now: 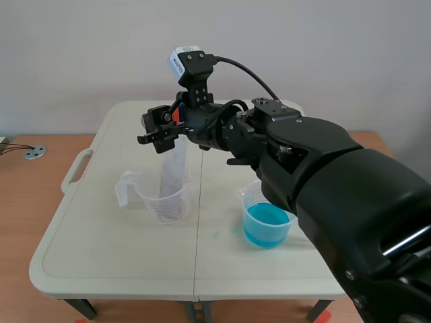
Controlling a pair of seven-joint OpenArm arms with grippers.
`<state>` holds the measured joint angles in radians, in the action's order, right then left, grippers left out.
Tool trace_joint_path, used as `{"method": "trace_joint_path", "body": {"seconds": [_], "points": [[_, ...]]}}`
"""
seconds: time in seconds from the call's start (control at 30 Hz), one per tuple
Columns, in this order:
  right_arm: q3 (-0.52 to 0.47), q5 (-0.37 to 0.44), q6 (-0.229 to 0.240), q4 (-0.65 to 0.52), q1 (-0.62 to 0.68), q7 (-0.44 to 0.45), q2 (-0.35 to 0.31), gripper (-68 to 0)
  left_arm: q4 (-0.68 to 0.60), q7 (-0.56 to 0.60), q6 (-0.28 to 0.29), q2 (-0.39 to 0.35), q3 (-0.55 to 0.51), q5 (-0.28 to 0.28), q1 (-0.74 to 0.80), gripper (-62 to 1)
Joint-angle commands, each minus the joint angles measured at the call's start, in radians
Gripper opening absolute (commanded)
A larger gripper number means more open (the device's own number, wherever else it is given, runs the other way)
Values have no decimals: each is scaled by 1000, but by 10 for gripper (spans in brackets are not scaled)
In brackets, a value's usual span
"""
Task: Hold the metal plate by the orange handle, dip it into the blue solution, take it out and point at it, then put the plate back in the beaker on the left.
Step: 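Lift the metal plate out of the left beaker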
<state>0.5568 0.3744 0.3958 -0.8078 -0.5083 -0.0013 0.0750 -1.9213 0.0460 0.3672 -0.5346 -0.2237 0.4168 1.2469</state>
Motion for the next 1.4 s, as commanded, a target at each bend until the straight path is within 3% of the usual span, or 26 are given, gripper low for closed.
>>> {"method": "trace_joint_path", "body": {"seconds": [0.0, 0.4, 0.57, 0.8, 1.03, 1.27, 1.37], "points": [[1, 8, -3, -19, -12, 16, 6, -408, -6, 8, 2, 0, -1, 7, 2, -588], [1, 7, -2, -20, 15, 30, 6, -662, -6, 10, 2, 0, -1, 7, -3, -588], [1, 7, 2, -20, 15, 48, 4, -662, -6, 10, 2, 0, -1, 7, -3, -588], [1, 7, 98, -23, 15, 110, -3, -662, -6, 10, 2, 0, -1, 7, -3, -588], [1, 7, 223, -24, 15, 128, -3, -662, -6, 9, 2, 0, -1, 6, -3, -588], [1, 6, 314, -26, 16, 128, -6, -662, -4, 5, -2, 0, -1, 6, -29, -588], [1, 3, 332, -34, 16, 129, -15, -662, -4, 6, -5, 0, -1, 6, -35, -588]]}}
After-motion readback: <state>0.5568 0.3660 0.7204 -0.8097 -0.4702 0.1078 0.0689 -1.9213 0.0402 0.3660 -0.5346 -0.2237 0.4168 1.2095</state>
